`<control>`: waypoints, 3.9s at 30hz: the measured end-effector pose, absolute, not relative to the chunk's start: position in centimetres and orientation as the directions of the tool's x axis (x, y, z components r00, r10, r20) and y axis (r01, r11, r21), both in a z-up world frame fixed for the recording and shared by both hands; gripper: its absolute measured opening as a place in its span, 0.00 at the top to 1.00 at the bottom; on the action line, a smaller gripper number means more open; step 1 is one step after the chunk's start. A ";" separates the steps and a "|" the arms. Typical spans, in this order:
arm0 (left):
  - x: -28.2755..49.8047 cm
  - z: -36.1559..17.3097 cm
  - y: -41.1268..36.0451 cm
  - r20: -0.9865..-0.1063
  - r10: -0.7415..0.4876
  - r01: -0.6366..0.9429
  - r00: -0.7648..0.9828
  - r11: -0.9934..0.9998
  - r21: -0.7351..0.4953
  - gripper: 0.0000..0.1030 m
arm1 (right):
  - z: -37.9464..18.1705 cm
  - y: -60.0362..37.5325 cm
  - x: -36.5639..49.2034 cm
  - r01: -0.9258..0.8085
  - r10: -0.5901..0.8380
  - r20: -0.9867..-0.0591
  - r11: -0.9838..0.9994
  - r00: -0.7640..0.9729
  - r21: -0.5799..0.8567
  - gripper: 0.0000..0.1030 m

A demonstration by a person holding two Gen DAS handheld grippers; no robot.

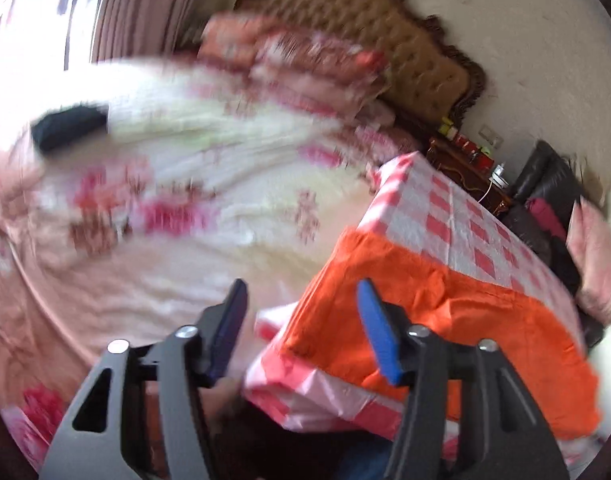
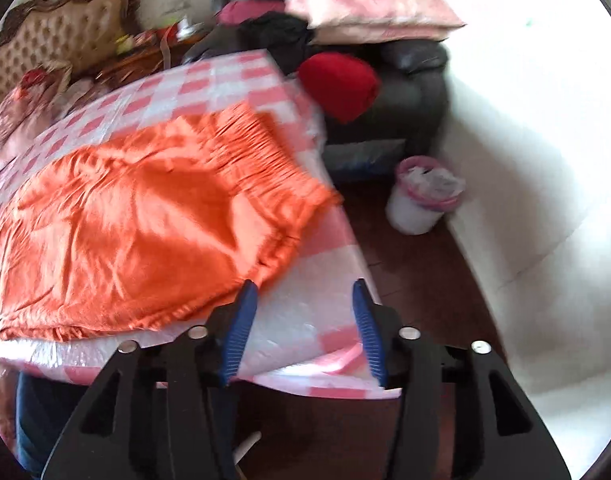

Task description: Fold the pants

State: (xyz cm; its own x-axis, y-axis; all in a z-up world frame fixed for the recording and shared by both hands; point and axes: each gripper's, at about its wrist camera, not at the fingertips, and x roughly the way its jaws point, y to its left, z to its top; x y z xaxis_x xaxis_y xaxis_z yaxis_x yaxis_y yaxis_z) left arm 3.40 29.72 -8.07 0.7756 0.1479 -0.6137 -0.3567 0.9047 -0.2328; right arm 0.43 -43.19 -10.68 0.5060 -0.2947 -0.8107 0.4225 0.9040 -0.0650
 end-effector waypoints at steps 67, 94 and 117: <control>16.6 -14.9 22.9 -0.776 0.031 -0.121 0.630 0.991 -0.058 0.49 | -15.1 -28.8 7.8 0.201 -0.198 -0.816 0.974 0.543 -0.103 0.24; 5.8 -17.7 36.4 -0.654 -0.376 -0.296 0.656 0.669 -0.682 0.87 | -15.1 -28.9 7.2 0.203 -0.200 -0.810 0.974 0.551 -0.103 0.21; 18.1 -13.8 20.7 -0.742 -0.174 0.108 0.647 0.985 -0.137 0.90 | -15.1 -29.0 7.1 0.205 -0.202 -0.811 0.973 0.549 -0.104 0.20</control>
State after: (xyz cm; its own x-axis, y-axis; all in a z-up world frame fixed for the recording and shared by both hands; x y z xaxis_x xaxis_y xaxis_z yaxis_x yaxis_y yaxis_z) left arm 18.08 20.68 -13.83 0.6470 -0.1741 -0.7423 0.1083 0.9847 -0.1366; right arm 7.08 -28.95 -15.13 0.5490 -0.2021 -0.8110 0.2047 0.9733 -0.1040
